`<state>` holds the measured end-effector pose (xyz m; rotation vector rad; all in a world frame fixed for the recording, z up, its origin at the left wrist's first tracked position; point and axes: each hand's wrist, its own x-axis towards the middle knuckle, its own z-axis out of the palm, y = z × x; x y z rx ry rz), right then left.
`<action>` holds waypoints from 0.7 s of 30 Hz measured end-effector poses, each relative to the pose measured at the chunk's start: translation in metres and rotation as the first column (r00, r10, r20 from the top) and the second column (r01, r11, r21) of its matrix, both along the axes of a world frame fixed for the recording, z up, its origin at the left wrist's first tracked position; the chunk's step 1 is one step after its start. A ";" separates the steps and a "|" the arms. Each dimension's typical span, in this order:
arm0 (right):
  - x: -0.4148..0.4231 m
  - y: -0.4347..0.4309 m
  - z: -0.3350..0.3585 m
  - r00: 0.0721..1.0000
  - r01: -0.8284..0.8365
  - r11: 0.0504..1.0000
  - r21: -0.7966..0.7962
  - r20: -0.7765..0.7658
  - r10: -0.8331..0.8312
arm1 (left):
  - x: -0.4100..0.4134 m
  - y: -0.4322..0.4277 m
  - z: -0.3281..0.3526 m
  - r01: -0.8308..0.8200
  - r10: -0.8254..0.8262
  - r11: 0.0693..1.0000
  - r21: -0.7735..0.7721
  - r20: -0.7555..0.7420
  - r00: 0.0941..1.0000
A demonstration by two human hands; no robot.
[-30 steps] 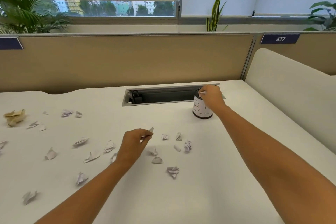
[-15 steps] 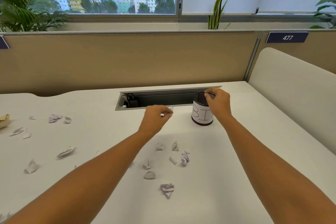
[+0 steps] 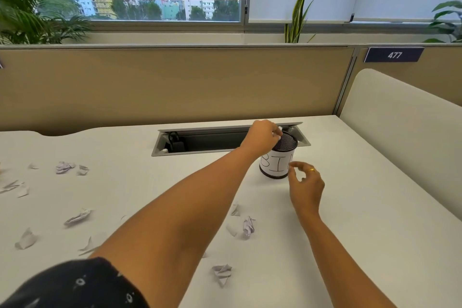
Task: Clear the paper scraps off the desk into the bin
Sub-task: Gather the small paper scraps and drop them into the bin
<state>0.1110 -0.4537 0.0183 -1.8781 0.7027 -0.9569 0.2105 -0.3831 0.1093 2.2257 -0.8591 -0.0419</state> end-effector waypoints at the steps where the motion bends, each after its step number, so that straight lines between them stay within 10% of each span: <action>1: -0.002 0.004 -0.004 0.999 -0.032 0.999 0.018 -0.017 0.032 | 0.000 -0.001 -0.002 0.022 -0.022 0.999 0.031 -0.020 1.000; 7: -0.012 0.022 -0.026 0.983 -0.113 0.991 0.069 -0.139 0.122 | -0.002 0.005 -0.011 0.117 -0.116 0.993 0.032 -0.044 0.992; 21: -0.036 0.054 -0.032 0.864 -0.376 0.925 -0.049 -0.379 0.332 | -0.056 0.132 -0.107 -0.291 0.293 0.956 0.045 -0.027 0.956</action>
